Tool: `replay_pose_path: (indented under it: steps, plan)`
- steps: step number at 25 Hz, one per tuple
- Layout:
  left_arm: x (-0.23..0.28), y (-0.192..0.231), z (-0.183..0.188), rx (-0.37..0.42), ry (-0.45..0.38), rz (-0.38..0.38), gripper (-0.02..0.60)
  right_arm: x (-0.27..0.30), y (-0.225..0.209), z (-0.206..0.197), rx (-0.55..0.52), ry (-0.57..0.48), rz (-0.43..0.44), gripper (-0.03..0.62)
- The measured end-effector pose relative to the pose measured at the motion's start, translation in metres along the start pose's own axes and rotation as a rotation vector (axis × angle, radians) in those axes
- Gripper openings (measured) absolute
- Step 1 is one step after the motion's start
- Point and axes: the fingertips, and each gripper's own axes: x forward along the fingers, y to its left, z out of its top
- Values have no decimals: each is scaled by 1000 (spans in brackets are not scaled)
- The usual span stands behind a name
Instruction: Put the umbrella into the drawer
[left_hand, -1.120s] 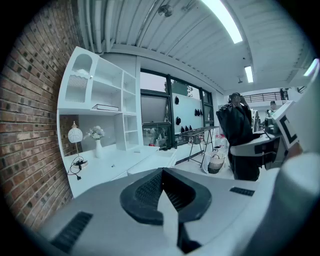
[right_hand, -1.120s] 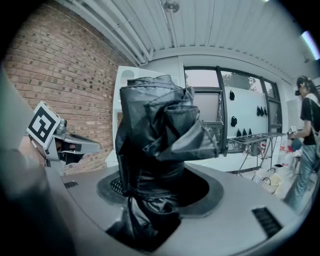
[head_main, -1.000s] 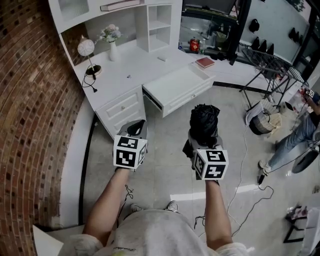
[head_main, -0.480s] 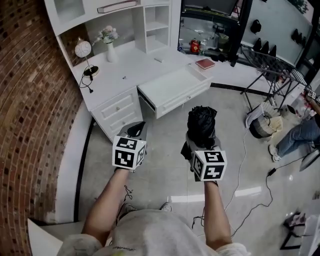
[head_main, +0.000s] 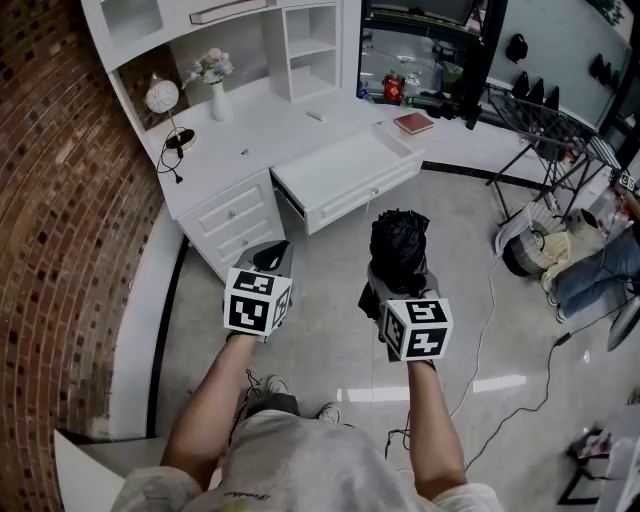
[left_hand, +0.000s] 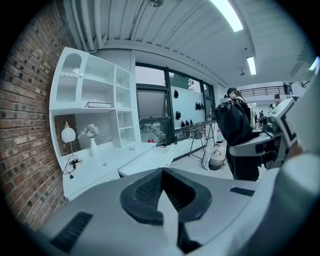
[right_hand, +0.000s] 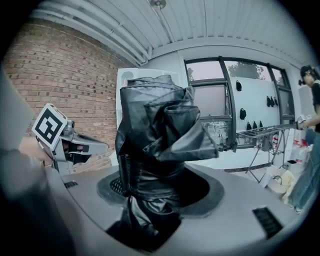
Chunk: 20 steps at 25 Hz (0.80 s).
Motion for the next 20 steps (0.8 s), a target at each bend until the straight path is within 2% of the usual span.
replay_pose_path:
  steps: [11, 20]
  plan:
    - [46, 20, 5, -17, -17, -27, -6, 44, -12, 7, -31, 3, 3, 255]
    - [102, 53, 19, -2, -4, -53, -6, 102, -27, 24, -3, 2, -16, 255]
